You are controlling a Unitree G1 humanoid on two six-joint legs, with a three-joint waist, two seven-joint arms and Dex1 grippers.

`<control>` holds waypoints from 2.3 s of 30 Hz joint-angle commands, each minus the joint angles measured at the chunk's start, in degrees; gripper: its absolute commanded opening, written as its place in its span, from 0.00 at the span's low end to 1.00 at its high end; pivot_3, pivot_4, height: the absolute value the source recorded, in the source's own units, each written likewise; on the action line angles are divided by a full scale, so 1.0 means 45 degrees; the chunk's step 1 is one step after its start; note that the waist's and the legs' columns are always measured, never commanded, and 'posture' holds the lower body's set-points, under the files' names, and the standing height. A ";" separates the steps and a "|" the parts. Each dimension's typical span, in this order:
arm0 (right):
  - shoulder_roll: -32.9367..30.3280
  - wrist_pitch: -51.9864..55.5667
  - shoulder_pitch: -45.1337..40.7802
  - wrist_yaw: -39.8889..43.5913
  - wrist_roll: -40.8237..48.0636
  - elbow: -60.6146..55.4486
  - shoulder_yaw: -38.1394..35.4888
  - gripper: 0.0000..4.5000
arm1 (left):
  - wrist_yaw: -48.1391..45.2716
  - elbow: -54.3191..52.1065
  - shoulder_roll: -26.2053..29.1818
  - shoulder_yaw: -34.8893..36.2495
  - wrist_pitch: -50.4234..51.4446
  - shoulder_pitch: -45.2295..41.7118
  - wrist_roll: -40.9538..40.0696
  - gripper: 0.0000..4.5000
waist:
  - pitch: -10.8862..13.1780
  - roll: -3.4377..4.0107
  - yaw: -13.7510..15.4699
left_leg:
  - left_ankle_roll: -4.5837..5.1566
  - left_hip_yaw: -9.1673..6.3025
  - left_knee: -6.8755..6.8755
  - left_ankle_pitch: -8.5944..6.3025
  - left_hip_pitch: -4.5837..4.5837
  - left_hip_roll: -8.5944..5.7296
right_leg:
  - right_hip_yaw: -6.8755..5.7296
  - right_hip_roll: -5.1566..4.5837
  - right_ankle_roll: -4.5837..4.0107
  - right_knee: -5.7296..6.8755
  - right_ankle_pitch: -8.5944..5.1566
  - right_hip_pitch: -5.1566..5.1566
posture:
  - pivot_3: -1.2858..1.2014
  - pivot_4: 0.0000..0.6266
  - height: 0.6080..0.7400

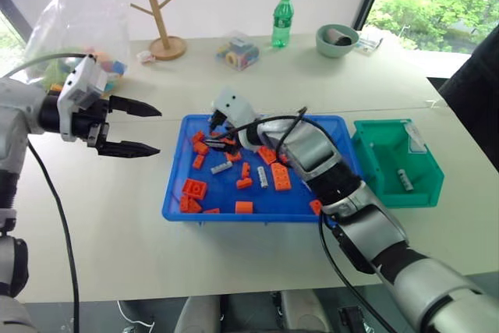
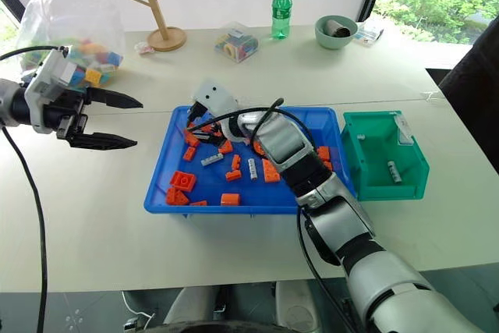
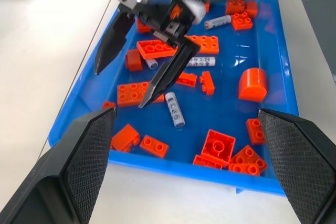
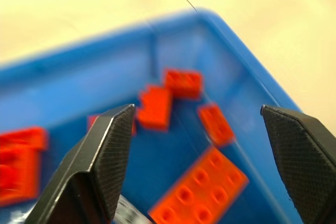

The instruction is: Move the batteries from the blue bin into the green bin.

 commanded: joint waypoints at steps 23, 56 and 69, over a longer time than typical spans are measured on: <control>-0.0724 -0.7873 -0.0167 0.6035 -0.2582 0.4131 0.2525 0.88 | -0.0045 -0.1317 0.0564 0.0213 0.0592 0.0475 -0.0678 1.00 | -0.0004 -0.0008 -0.0031 | -0.0013 0.0005 0.0007 0.0008 0.0022 0.0008 | -0.0001 0.0009 0.0000 0.0000 0.0000 0.0013 | 0.52 0.24 0.90; -0.0493 -0.3502 0.0310 0.6285 -0.1914 0.0179 -0.0233 0.02 | -0.0045 -0.1482 0.0236 0.0365 0.0756 0.0367 -0.0837 1.00 | 0.0000 -0.0005 -0.0006 | -0.0022 -0.0002 -0.0002 0.0012 0.0112 0.0010 | 0.0003 0.0011 -0.0002 0.0007 -0.0001 0.0086 | 0.52 0.24 0.90; -0.8919 0.3333 0.5734 0.5539 -0.0153 -0.9380 -0.6463 0.02 | 0.0001 -0.1594 -0.1448 0.0361 0.1485 -0.0610 -0.0928 1.00 | -0.0002 -0.0012 0.0713 | 0.0034 -0.0004 0.0007 -0.0021 0.0068 -0.0006 | -0.0026 -0.0019 0.0000 -0.0138 0.0001 0.0150 | 0.52 0.24 0.90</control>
